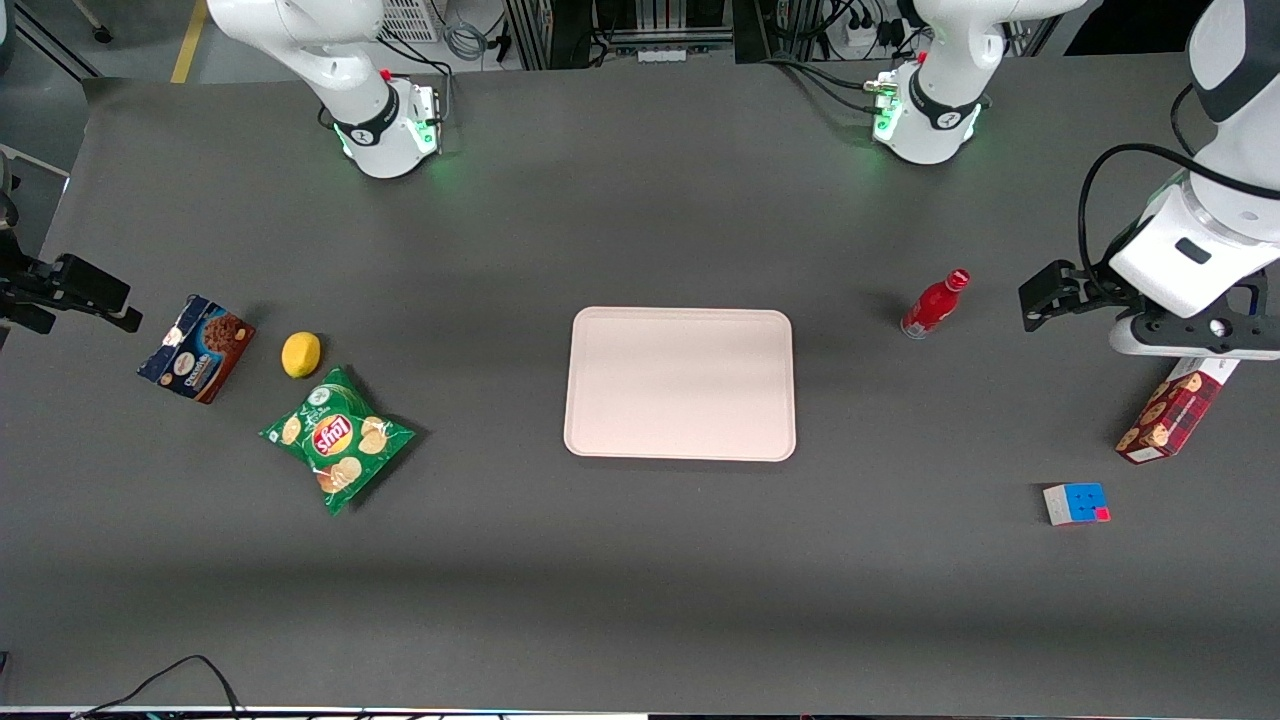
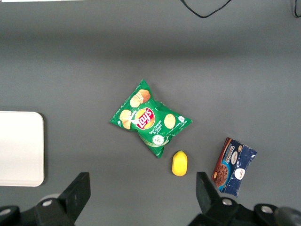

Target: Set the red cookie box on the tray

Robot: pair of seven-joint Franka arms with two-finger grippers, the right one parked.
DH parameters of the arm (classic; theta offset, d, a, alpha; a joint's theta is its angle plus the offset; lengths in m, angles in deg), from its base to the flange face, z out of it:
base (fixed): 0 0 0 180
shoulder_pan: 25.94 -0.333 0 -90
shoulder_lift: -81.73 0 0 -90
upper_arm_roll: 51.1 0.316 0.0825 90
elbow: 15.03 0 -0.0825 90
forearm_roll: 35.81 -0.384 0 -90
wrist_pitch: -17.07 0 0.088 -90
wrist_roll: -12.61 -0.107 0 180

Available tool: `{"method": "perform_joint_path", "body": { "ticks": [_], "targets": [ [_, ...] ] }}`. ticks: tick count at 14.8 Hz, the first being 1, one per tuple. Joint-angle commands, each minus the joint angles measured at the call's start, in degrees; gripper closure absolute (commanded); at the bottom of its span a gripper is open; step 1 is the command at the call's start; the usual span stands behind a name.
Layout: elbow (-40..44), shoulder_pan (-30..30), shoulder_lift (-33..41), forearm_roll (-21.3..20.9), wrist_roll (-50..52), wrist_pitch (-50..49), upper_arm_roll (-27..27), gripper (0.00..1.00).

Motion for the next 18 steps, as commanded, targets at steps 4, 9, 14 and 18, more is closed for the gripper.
{"method": "perform_joint_path", "body": {
  "ticks": [4, 9, 14, 18],
  "targets": [
    [1.57, 0.32, -0.28, -0.87, -2.37, -3.36, 0.57, 0.00],
    [1.48, -0.03, -0.27, -0.95, -16.57, -4.42, 3.64, 0.00],
    [0.07, -1.08, -0.54, -4.46, -40.28, -3.90, 6.54, 0.00],
    [-3.79, -3.89, -0.36, -5.09, -56.14, -0.73, 9.27, 0.00]
  ]
}}
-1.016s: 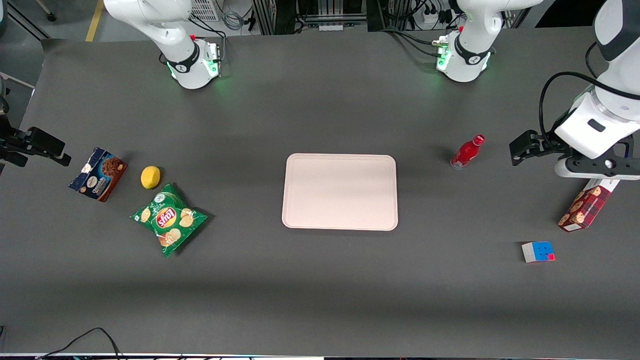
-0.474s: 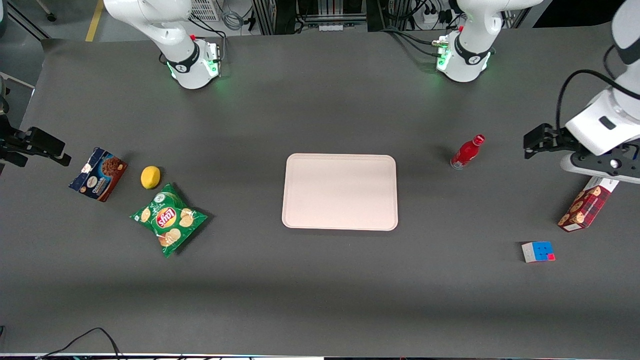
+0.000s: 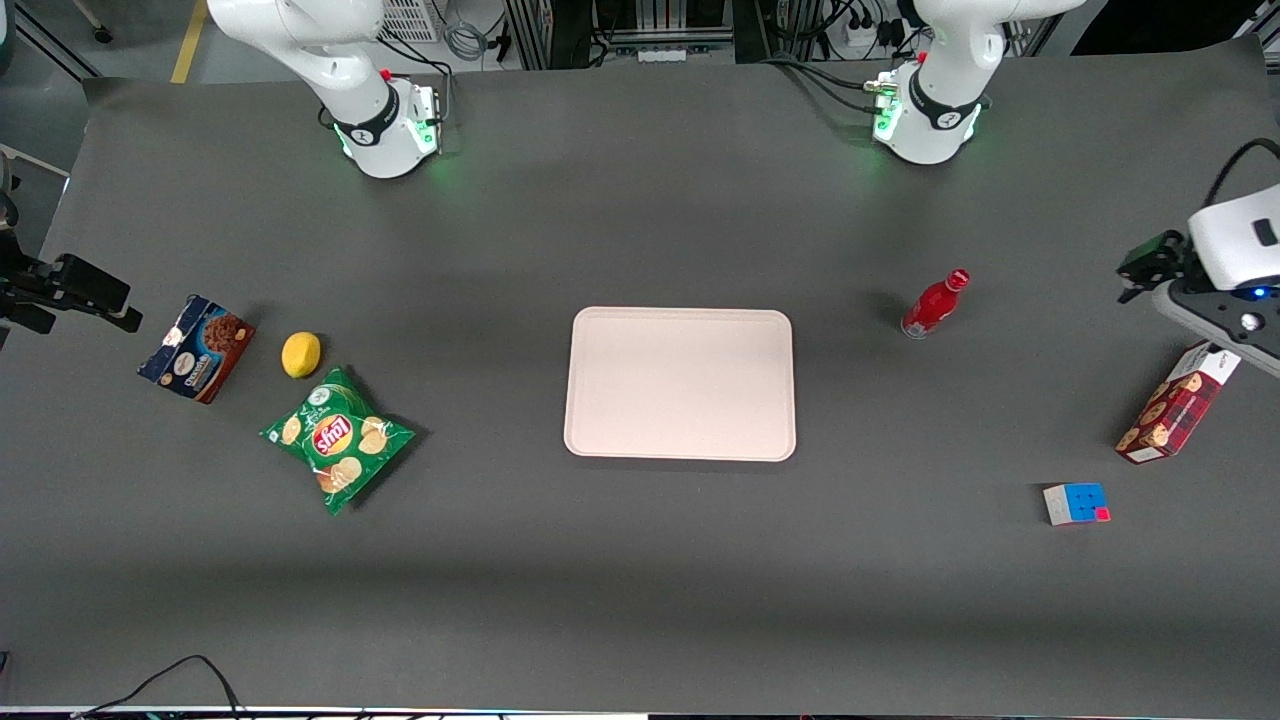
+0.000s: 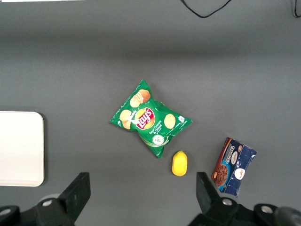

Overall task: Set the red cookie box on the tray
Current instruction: 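Lower the open left gripper over the red plaid shortbread box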

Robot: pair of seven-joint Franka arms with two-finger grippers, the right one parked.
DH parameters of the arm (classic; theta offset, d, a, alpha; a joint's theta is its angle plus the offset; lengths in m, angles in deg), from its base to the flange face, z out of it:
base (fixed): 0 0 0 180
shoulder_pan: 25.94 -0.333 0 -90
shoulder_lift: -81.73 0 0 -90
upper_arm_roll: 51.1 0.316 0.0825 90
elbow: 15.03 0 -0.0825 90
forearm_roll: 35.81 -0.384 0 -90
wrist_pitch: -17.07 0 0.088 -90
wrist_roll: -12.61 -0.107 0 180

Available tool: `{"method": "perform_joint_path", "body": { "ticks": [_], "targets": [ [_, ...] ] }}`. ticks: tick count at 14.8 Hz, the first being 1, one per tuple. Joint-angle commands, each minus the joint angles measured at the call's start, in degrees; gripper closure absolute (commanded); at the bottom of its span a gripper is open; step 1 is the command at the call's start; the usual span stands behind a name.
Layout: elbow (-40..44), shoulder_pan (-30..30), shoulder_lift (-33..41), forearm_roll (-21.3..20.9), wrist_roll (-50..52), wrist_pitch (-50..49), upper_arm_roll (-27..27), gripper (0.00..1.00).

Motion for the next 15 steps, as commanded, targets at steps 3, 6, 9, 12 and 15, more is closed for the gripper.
{"method": "perform_joint_path", "body": {
  "ticks": [3, 6, 9, 12, 15],
  "targets": [
    [-4.50, -2.57, 0.56, -0.77, -13.39, 3.27, 4.80, 0.00],
    [-9.15, -2.75, 0.74, -0.77, -16.56, 9.76, 8.67, 0.00],
    [-15.03, -2.83, 0.65, -0.86, -18.76, 17.84, 12.45, 0.00],
    [-18.83, -5.47, -0.92, -0.86, -19.83, 23.92, 12.99, 0.00],
    [-18.83, -6.96, -3.91, -0.86, -20.87, 26.30, 12.99, 0.00]
  ]
}}
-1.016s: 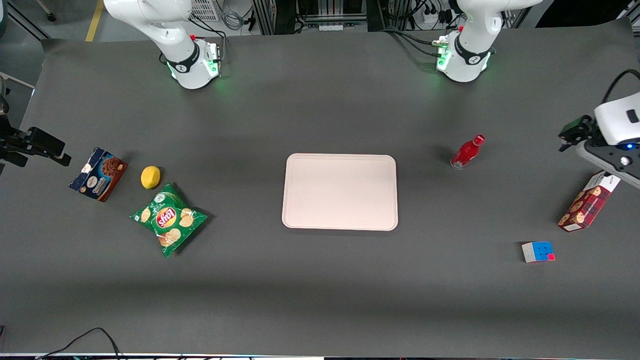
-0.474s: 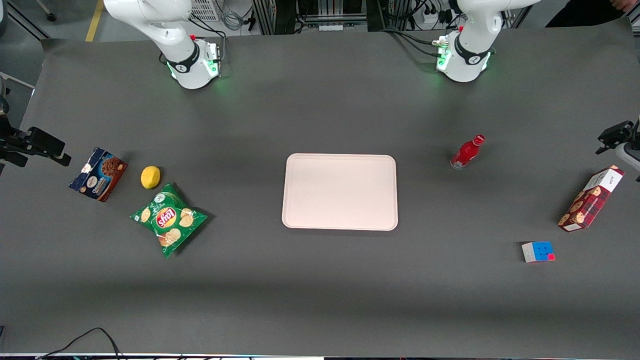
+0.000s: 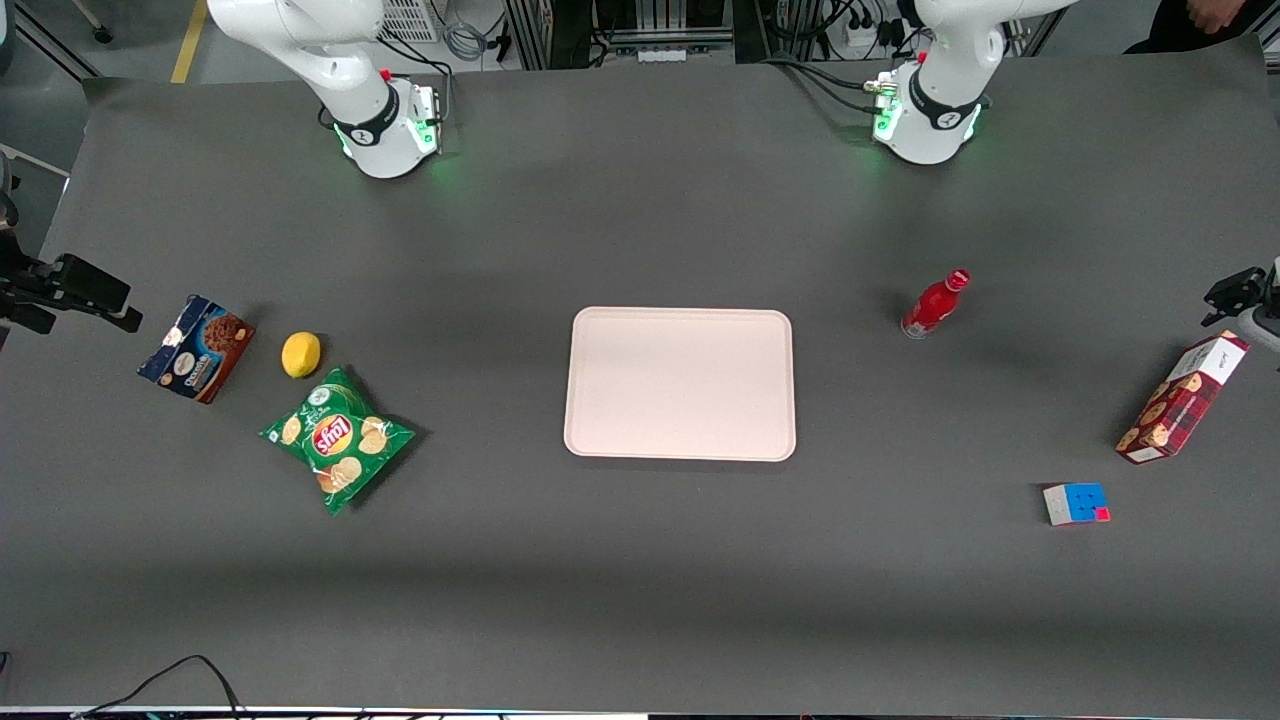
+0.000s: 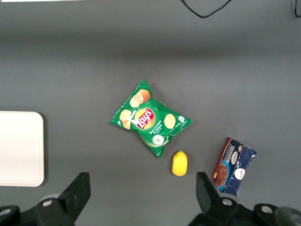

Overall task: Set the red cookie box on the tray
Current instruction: 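Lower the open left gripper over the red plaid shortbread box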

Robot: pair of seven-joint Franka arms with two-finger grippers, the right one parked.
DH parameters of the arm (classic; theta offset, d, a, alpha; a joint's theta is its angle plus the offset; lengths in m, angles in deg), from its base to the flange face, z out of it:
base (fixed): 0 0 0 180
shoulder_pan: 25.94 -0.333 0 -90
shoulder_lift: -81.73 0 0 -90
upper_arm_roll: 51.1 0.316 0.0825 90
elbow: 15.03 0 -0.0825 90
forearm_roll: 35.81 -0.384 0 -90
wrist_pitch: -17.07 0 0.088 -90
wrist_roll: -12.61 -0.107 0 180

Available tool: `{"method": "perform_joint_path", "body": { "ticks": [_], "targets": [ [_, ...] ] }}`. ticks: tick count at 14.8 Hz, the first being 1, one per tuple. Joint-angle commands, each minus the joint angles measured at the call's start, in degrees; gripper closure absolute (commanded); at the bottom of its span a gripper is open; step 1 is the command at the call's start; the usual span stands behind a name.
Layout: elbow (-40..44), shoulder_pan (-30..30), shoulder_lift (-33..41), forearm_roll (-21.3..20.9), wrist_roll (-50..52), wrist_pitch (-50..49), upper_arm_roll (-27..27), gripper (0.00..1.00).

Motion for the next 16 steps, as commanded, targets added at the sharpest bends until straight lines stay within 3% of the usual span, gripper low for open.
{"method": "perform_joint_path", "body": {
  "ticks": [1, 11, 16],
  "targets": [
    [-0.70, -1.89, -2.93, -0.56, -3.04, 4.55, -0.19, 0.00],
    [-0.62, -5.32, -16.12, 0.50, -3.93, 21.61, -0.18, 0.00],
    [-0.70, -5.77, -20.42, 5.67, -7.52, 25.29, -0.18, 0.00]
  ]
}}
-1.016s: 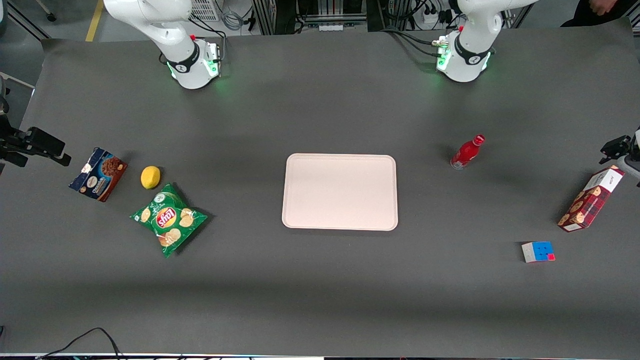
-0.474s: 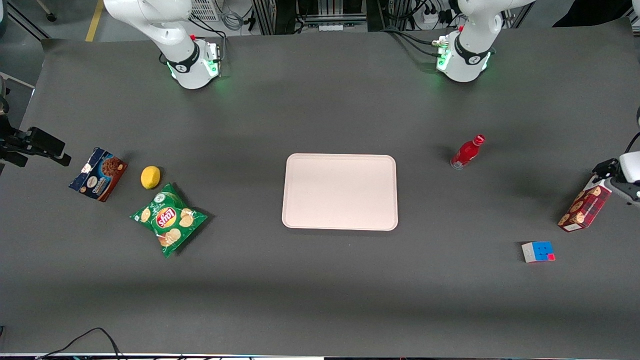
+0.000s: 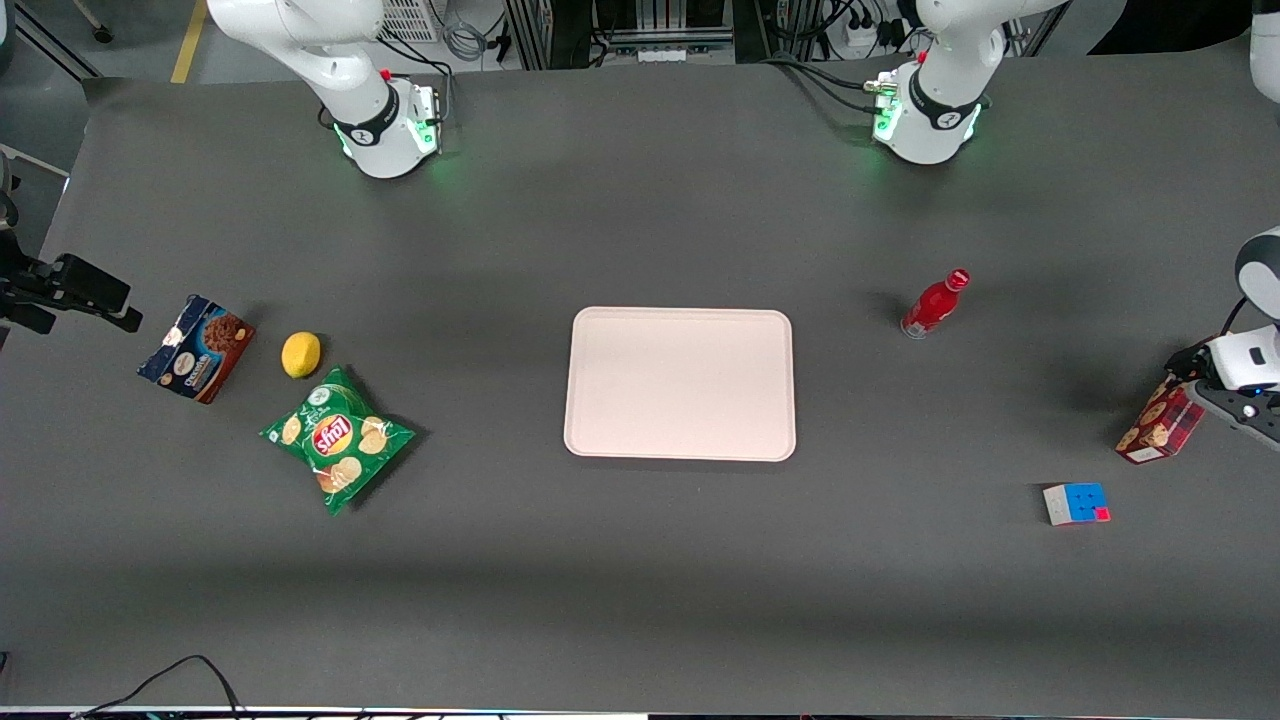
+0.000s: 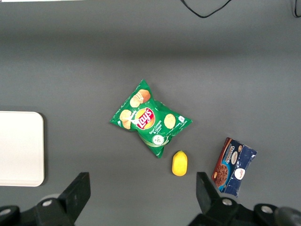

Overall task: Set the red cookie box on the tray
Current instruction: 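Lower the open left gripper over the red plaid shortbread box, then close the left gripper on the red plaid box's end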

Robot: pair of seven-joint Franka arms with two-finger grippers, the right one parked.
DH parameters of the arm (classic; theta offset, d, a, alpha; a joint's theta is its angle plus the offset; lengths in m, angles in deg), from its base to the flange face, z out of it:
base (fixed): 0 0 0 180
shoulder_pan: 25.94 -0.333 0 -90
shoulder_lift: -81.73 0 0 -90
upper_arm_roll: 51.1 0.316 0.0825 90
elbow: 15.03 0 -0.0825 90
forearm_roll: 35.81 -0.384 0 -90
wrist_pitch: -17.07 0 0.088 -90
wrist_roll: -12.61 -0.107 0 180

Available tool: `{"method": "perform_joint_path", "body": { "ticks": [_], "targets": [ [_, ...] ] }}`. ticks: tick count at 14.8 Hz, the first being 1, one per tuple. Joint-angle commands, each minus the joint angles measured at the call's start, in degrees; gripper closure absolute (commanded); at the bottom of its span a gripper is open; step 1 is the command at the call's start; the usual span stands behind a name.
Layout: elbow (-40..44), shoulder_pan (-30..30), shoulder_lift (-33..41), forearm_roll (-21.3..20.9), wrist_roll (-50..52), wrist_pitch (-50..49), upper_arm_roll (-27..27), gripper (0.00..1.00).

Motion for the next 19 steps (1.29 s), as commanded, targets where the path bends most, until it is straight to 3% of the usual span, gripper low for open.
{"method": "perform_joint_path", "body": {
  "ticks": [1, 3, 8, 10, 15, 18, 19],
  "targets": [
    [0.13, -0.98, -3.16, 5.16, -5.60, 3.45, -0.23, 0.00],
    [0.13, -0.99, -3.96, 7.11, -7.63, 4.33, -0.23, 0.00],
    [0.48, -1.07, -5.90, 7.11, -8.60, 5.48, -0.23, 0.00],
    [0.48, -1.07, -5.90, 7.20, -8.69, 5.04, -0.14, 0.05],
    [0.65, -0.90, -5.90, 7.11, -8.69, 4.95, -0.23, 0.76],
    [0.74, -0.55, -5.55, 7.11, -8.69, 4.95, -0.23, 0.92],
    [0.92, -0.46, -5.20, 7.20, -8.69, 4.78, -0.23, 0.92]
  ]
}}
